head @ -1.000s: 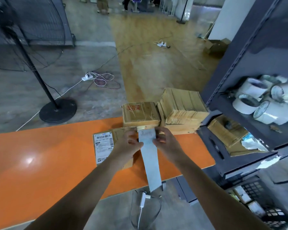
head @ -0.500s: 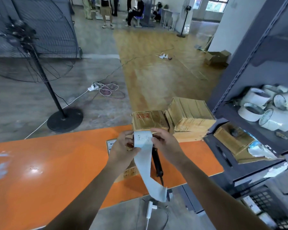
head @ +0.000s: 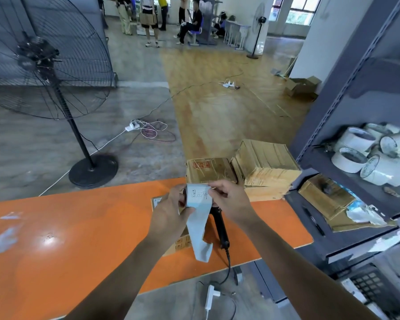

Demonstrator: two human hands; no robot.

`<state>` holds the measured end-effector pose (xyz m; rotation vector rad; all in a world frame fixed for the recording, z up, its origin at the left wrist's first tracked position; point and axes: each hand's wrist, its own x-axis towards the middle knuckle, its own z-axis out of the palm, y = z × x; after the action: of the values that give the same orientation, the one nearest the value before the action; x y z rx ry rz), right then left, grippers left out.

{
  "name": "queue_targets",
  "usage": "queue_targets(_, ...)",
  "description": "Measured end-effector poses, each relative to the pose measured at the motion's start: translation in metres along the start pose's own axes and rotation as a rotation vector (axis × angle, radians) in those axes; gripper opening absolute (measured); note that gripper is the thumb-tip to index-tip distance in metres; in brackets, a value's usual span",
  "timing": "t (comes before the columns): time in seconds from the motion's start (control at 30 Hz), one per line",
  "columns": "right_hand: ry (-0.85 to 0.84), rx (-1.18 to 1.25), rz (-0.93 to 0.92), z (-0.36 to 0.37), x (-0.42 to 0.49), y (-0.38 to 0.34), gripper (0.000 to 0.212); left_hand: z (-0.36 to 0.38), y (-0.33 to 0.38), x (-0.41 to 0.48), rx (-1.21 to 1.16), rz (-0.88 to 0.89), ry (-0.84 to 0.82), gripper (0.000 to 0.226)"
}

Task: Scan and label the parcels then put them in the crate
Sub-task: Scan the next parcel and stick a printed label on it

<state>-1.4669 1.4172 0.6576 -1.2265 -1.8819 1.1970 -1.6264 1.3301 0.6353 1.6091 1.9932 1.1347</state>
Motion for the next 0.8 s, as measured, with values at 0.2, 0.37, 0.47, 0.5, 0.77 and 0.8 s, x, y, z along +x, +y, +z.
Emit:
queue_targets(0.2, 0.032, -0.024, -0.021, -0.001, -0.004, 0.0, 0.013, 0.0, 0.006, 0.001, -0.011, -0.033, -0.036, 0.059)
queue_targets(0.37, -0.066, 0.026, -0.084, -0.005, -0.011, 0.001, 0.01, 0.0, 0.007, 0.006, -0.126, -0.097, -0.092, 0.051)
queue_targets(0.47, -0.112, 0.073, -0.07, -0.01, -0.014, 0.003, 0.007, 0.0, 0.009, 0.006, -0.127, -0.067, -0.098, 0.036)
queue_targets(0.5, -0.119, 0.09, -0.056, -0.011, -0.015, 0.003, 0.006, 0.001, 0.01, 0.005, -0.118, -0.05, -0.1, 0.033)
queue_targets(0.77, -0.009, 0.378, 0.174, -0.019, -0.019, -0.002, 0.019, 0.008, 0.012, 0.002, -0.027, 0.052, -0.097, 0.024)
queue_targets(0.8, 0.006, 0.395, 0.21, -0.02, -0.018, -0.001, 0.02, 0.008, 0.013, 0.001, -0.036, 0.048, -0.11, 0.026)
